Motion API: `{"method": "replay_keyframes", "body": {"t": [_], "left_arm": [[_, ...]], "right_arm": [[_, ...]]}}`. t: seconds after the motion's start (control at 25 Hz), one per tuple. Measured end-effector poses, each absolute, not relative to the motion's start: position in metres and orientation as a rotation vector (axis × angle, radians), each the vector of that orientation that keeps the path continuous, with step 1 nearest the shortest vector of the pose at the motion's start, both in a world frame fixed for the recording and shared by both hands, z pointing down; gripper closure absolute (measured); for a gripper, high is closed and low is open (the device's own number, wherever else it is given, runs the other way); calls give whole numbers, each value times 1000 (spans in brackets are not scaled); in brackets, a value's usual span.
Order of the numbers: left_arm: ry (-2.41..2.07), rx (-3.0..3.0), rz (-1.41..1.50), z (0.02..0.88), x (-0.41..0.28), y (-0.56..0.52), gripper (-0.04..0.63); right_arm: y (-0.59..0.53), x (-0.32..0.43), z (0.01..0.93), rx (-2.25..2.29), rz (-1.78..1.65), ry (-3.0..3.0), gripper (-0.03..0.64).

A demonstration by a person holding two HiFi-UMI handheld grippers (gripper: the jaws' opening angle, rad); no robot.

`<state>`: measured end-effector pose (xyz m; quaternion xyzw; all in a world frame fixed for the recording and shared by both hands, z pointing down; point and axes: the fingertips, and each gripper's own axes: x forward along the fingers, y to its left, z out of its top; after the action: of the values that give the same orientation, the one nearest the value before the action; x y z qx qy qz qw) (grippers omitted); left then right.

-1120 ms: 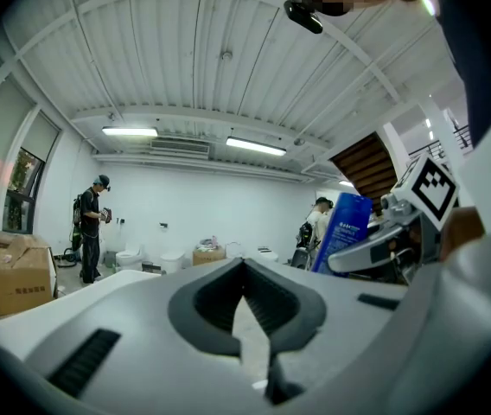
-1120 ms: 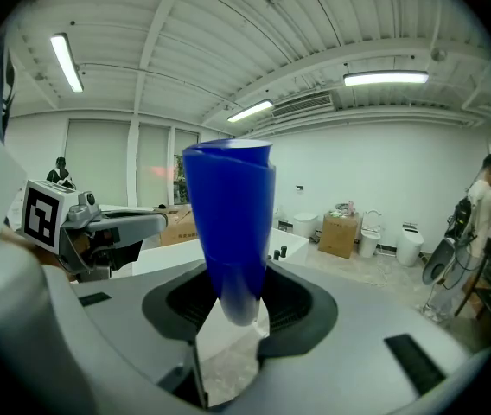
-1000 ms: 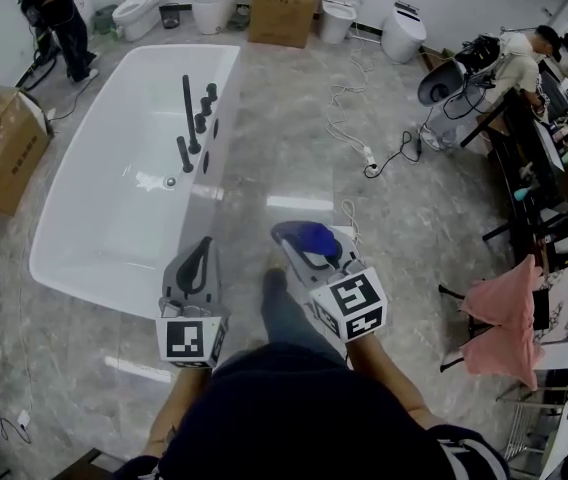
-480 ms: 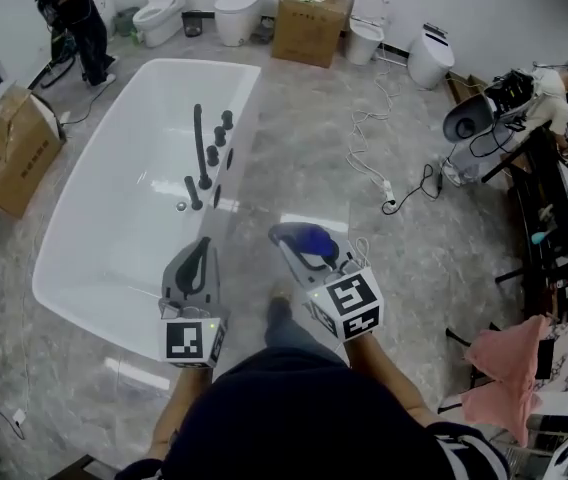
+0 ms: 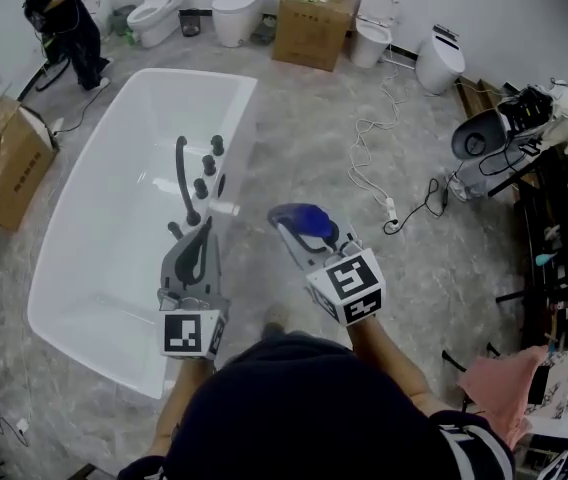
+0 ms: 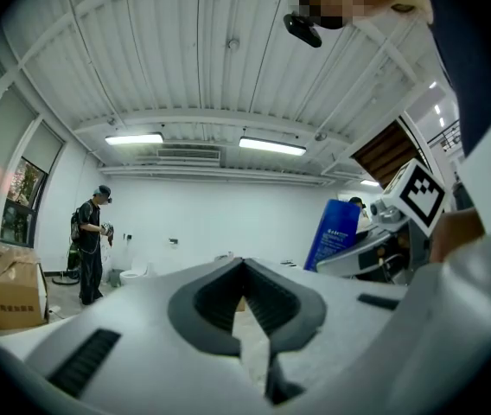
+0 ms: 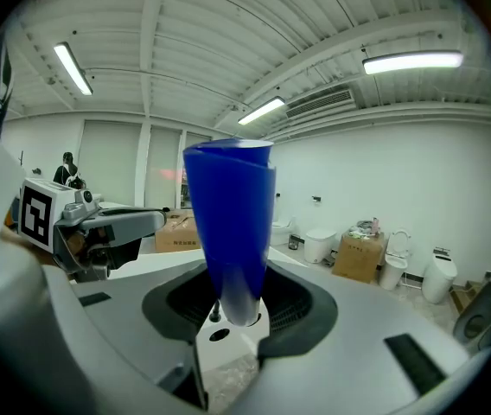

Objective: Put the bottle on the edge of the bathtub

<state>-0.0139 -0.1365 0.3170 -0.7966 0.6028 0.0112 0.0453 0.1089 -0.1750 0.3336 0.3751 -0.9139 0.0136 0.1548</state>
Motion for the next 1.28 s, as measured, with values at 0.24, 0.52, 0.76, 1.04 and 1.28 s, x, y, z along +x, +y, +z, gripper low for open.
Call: {"method": "replay_keyframes", "body": {"t": [0.24, 0.52, 0.76, 1.04, 1.28], "left_arm": [[1790, -2484, 21, 323, -1, -179, 595], [1720, -2583, -29, 337, -1, -207, 595], [1569, -2684, -61, 329, 4, -238, 595], [1439, -2731, -103, 329, 15, -264, 595], [1363, -2789, -101, 330, 27, -268, 595]], "right_arm": [[-214, 117, 345, 1097, 74, -2605, 456], [-232, 109, 355, 1128, 118, -2574, 456], [-252, 104, 346, 1229, 128, -2540, 456], [-265, 123, 354, 1358, 182, -2473, 456], [-269, 137, 352, 1428, 199, -2430, 456]]}}
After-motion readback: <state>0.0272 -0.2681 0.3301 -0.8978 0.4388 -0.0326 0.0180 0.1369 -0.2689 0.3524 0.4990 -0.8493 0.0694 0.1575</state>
